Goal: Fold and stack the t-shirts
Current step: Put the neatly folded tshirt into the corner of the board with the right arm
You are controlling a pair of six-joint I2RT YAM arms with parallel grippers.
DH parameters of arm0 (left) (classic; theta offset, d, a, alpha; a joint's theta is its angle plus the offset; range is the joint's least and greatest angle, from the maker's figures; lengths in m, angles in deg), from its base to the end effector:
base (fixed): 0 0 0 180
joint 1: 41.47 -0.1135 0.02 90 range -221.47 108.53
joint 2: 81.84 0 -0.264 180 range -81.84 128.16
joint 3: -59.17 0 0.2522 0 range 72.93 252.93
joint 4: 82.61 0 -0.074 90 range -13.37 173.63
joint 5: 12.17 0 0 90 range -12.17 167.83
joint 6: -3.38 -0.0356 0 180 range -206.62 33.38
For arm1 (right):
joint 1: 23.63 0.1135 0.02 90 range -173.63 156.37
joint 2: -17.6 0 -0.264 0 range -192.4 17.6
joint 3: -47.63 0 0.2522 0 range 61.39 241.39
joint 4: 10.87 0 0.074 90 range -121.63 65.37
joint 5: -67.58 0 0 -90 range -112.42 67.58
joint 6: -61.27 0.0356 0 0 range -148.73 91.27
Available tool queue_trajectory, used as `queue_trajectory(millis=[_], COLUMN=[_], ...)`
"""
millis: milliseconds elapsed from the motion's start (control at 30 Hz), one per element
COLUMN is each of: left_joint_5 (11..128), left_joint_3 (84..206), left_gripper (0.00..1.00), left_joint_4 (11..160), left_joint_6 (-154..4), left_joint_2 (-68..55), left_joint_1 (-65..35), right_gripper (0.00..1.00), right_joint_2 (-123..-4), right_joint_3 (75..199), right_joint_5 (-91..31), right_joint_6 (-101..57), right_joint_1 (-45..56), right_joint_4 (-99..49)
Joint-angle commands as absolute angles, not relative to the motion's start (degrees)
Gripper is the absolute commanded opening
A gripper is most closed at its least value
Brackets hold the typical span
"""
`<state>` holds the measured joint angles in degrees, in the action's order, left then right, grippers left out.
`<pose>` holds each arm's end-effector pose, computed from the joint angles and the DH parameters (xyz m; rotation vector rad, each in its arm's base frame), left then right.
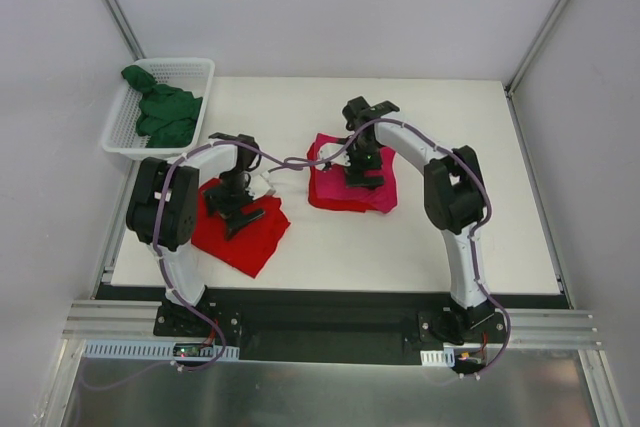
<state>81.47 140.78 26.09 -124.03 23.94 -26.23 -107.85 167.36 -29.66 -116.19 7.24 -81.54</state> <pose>0.3011 -0.0797 0.1553 -1.3500 -2.7182 -0.0668 0.3838 0.2346 0.1972 -2.4780 1.4540 -0.0025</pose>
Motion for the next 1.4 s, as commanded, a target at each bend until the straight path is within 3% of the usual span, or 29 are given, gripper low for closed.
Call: queue_trajectory(millis=[0,400,667,867,967,1067,1367], left_joint_5=[82.2,81.2,80.6,86.1,88.2,88.6,78.5], left_joint_3=[141.2,145.0,153.2,151.9,148.9,146.8,145.0], left_gripper=[0.99,0.99,0.99,0.99,0.99,0.99,0.99], left_joint_4=[23.6,21.9,17.7,17.4,18.1,19.2,25.1], left_joint_6=[-122.7,-122.1,-120.6,-121.1,-119.7,-117.7,-114.1], left_joint_2=[24.7,25.1,16.5,10.5,9.2,9.0,5.5], left_joint_1=[-27.0,-27.0,-26.8,-27.1,-28.7,-32.1,-47.4], right_gripper=[0.96,0.96,0.96,0.96,0.96,0.96,0.96], right_joint_2=[-108.2,-105.8,-92.5,-90.1,-91.6,-89.0,-89.5], right_joint_3=[169.6,170.6,168.4,178.3,182.9,177.3,174.2], right_joint_5=[-34.7,-34.5,-30.8,-24.4,-25.3,-25.8,-29.7], right_joint_6=[-113.3,-105.9,-96.7,-81.9,-76.3,-74.9,-64.4], right_joint_1=[9.5,9.4,9.2,11.4,14.2,18.0,23.4], right_joint_4=[-83.7,-82.6,-81.1,-92.0,-99.3,-98.7,-97.0])
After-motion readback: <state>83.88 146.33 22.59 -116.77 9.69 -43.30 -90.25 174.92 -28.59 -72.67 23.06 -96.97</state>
